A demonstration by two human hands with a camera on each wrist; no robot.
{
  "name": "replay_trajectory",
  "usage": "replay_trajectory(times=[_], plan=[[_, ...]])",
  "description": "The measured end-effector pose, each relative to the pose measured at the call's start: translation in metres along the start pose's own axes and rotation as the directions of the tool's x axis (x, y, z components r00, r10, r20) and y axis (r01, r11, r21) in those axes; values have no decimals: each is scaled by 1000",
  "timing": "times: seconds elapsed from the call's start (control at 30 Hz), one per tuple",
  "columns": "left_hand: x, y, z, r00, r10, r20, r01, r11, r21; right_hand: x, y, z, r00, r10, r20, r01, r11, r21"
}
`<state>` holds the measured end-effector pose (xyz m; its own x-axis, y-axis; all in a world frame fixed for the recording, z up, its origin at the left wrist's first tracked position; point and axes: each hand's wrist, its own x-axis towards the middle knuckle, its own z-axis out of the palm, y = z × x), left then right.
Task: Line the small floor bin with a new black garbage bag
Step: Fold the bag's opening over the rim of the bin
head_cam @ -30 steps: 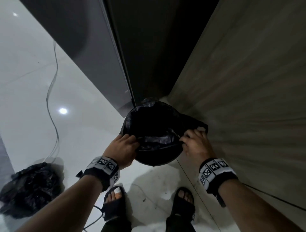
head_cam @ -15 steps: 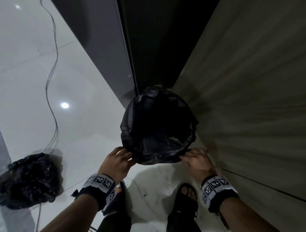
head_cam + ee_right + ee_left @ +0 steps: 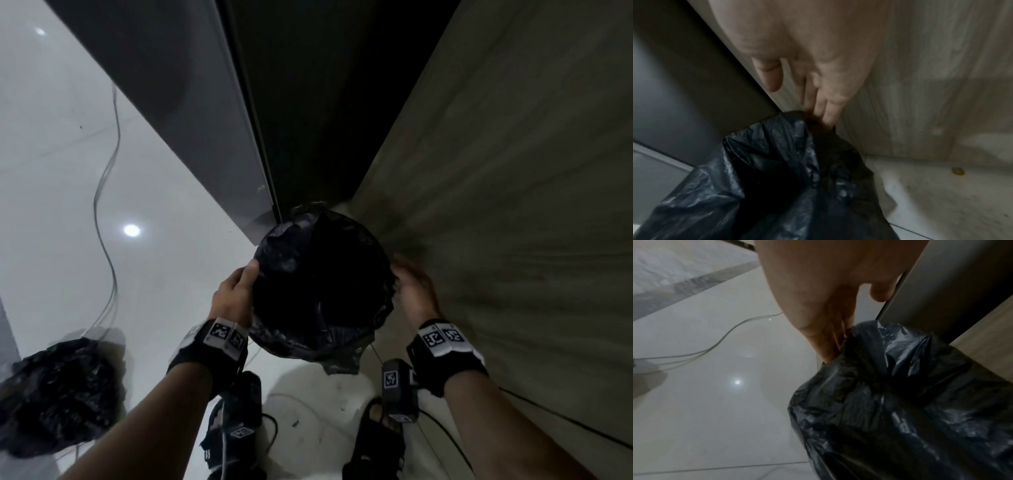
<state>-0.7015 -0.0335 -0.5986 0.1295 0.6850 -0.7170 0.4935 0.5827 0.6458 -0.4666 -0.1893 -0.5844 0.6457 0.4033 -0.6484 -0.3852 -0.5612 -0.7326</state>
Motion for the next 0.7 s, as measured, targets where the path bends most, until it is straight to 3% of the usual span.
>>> replay_trajectory(times=[0.07, 0.13, 0.2, 0.23, 0.3, 0.33, 0.4, 0.43, 0.5, 0.53, 0.6, 0.63, 0.7], plan=[[37, -28, 5, 995, -89, 50, 87, 996, 30, 17, 12, 7, 997, 37, 69, -29, 993, -111], [66, -47, 6, 989, -98, 110, 95, 995, 34, 25, 26, 9, 994, 59, 93, -38, 977, -209], [63, -35, 7, 986, -96, 134, 88, 994, 62, 24, 24, 8, 992, 70, 102, -39, 961, -274], [51, -19, 8, 990, -71, 119, 60, 994, 96, 24, 17, 6, 992, 62, 110, -22, 943, -333], [37, 11, 13, 992, 120, 48, -129, 940, 315, 25, -2, 7, 994, 22, 109, 36, 866, -500], [34, 22, 17, 955, 295, 28, -271, 829, 489, 26, -12, 9, 995, -51, 85, 91, 806, -585], [25, 50, 28, 751, 639, 164, -552, 473, 686, 26, -41, 21, 944, -310, 115, 302, 667, -681], [23, 62, 34, 666, 690, 283, -616, 295, 730, 27, -54, 30, 885, -429, 179, 424, 587, -689], [31, 74, 47, 578, 670, 466, -660, 48, 749, 39, -69, 56, 770, -510, 384, 613, 426, -665], [33, 80, 54, 570, 639, 517, -670, -3, 742, 46, -72, 69, 731, -488, 477, 666, 357, -655], [38, 90, 62, 651, 537, 537, -667, 66, 742, 58, -69, 89, 683, -403, 610, 718, 217, -661], [44, 91, 63, 707, 471, 528, -640, 109, 760, 61, -68, 94, 680, -354, 642, 722, 172, -670], [51, 92, 63, 752, 393, 529, -600, 77, 796, 70, -66, 96, 711, -310, 631, 691, 140, -709]])
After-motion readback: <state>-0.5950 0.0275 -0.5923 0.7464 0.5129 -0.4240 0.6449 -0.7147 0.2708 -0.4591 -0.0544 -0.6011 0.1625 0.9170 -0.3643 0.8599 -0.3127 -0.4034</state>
